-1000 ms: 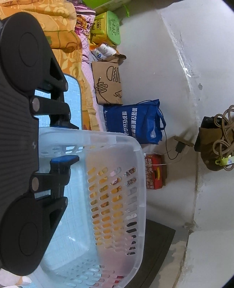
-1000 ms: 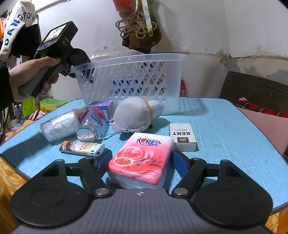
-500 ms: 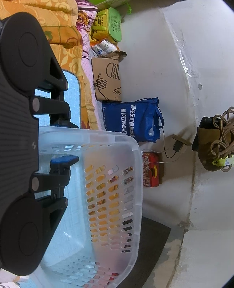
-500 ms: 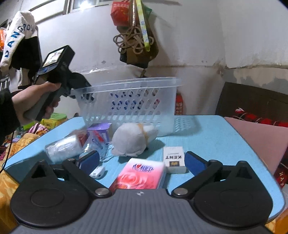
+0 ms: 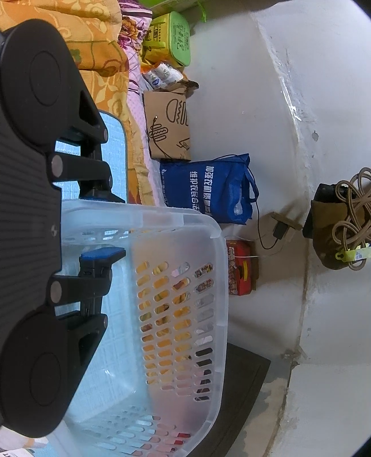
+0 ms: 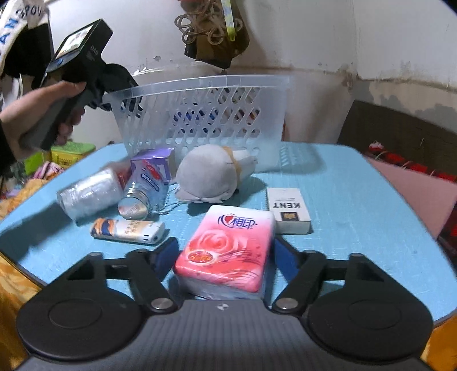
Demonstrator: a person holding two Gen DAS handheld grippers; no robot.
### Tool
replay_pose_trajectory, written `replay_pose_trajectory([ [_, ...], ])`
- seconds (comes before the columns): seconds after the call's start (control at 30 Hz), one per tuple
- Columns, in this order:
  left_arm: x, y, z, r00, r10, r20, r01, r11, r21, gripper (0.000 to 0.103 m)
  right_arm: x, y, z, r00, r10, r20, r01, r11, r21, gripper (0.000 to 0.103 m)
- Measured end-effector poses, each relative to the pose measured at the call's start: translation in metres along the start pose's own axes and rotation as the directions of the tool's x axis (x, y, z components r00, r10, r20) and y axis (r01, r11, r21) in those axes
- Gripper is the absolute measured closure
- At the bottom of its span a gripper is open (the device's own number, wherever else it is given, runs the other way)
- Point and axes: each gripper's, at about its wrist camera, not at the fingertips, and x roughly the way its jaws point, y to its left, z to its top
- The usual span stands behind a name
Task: Organize objects
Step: 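Grasp the basket rim with the left gripper while the right gripper grasps the pink tissue pack, then carry the tissue pack over the basket and open the right gripper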
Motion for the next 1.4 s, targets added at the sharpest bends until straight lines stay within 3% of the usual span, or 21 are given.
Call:
replay_pose_trajectory([
  [0.17,0.0,0.0,0.001,1.0,-0.005,0.006,0.005,1.0,-0.011,0.071,-0.021,-0.001,0.019,0.997,0.036,0.068,-0.036,0.999,-0.004,0.039],
  [0.3,0.0,0.0,0.002,1.0,-0.007,0.001,0.007,1.0,-0.008,0.071,-0.042,-0.006,0.074,0.974,0.079,0.212,-0.073,0.997,-0.038,0.039],
  [0.4,0.0,0.0,0.002,1.0,-0.01,-0.004,0.01,1.0,-0.004,0.071,-0.029,-0.009,0.127,0.96,0.094,0.265,-0.079,0.995,-0.067,0.039],
  [0.63,0.003,0.002,0.004,0.999,-0.033,-0.028,0.033,0.999,-0.008,0.07,0.075,-0.022,0.211,0.988,0.101,0.119,-0.101,0.995,-0.01,0.039],
  [0.8,0.005,0.005,0.005,0.998,-0.054,-0.041,0.053,0.998,-0.022,0.071,0.115,-0.026,0.215,0.993,0.105,0.06,-0.107,0.994,0.019,0.039],
  [1.27,0.005,0.004,0.006,0.998,-0.036,-0.048,0.035,0.999,-0.014,0.071,0.123,-0.026,0.215,0.989,0.12,0.081,-0.12,0.993,-0.001,0.037],
  [1.4,0.005,0.004,0.006,0.999,-0.029,-0.046,0.029,1.0,-0.011,0.071,0.126,-0.024,0.215,0.99,0.13,0.061,-0.129,0.991,-0.022,0.029],
])
